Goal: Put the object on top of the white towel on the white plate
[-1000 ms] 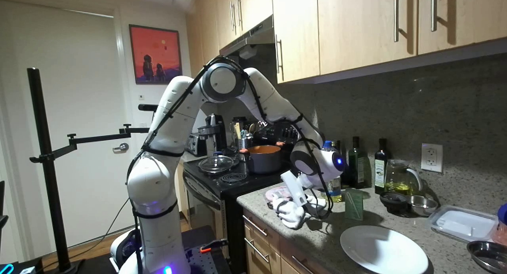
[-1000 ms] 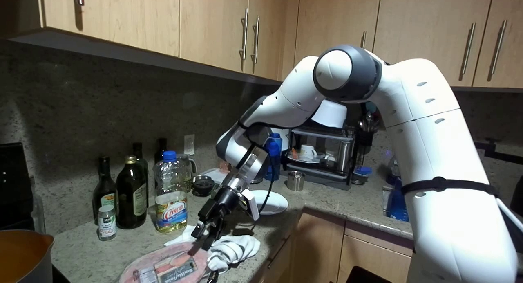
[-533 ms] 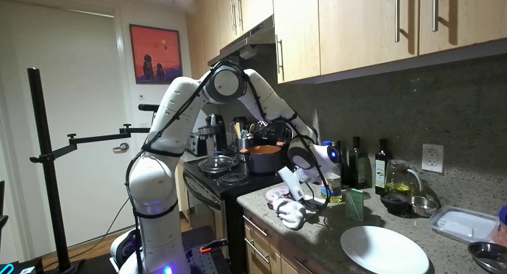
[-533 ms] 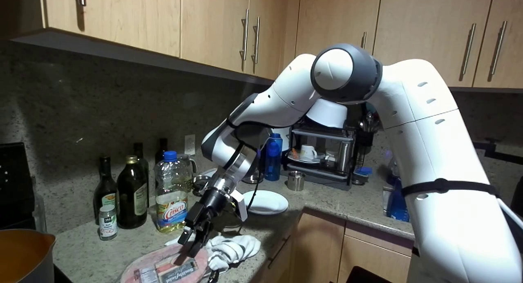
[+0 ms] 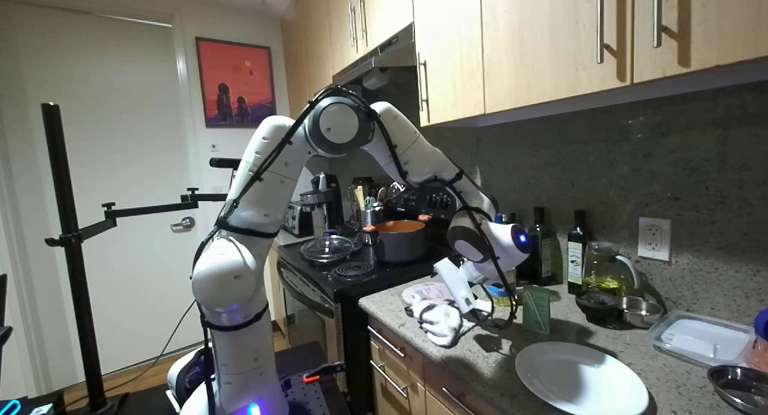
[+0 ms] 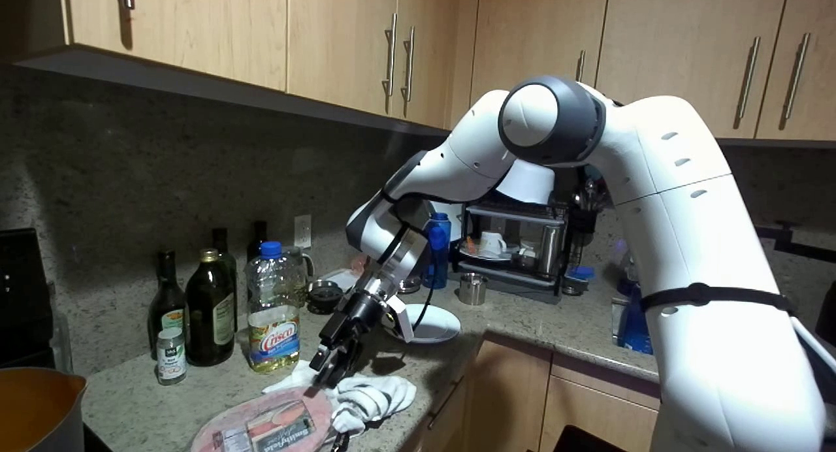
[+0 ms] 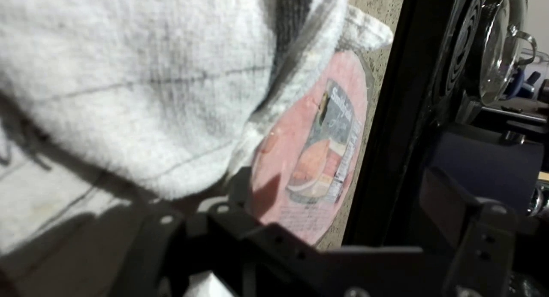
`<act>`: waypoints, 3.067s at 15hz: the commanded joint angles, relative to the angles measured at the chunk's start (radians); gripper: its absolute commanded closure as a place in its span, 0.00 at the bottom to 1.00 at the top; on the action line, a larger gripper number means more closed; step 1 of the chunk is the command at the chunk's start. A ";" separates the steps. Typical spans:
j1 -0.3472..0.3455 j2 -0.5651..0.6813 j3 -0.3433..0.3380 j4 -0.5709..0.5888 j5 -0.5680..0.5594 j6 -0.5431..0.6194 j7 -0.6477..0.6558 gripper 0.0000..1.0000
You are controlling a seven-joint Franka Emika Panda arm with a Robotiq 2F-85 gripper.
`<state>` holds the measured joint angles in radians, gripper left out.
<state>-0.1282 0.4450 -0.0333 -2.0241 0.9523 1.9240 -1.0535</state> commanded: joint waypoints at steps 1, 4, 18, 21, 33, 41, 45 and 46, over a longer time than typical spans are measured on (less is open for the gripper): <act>-0.001 0.016 0.006 0.004 0.010 0.037 0.002 0.00; -0.002 0.040 0.017 0.002 0.028 0.043 -0.005 0.00; 0.055 0.053 0.075 -0.034 0.142 0.052 -0.026 0.00; 0.060 0.051 0.072 -0.031 0.136 0.048 -0.020 0.00; 0.069 0.017 0.065 0.082 0.065 -0.005 0.063 0.00; 0.057 0.063 0.078 0.154 0.010 -0.112 0.106 0.00; 0.061 0.074 0.084 0.183 -0.009 -0.170 0.116 0.00; 0.063 0.076 0.085 0.191 -0.012 -0.183 0.120 0.00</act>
<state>-0.0725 0.5055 0.0319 -1.8770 0.9544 1.8028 -0.9770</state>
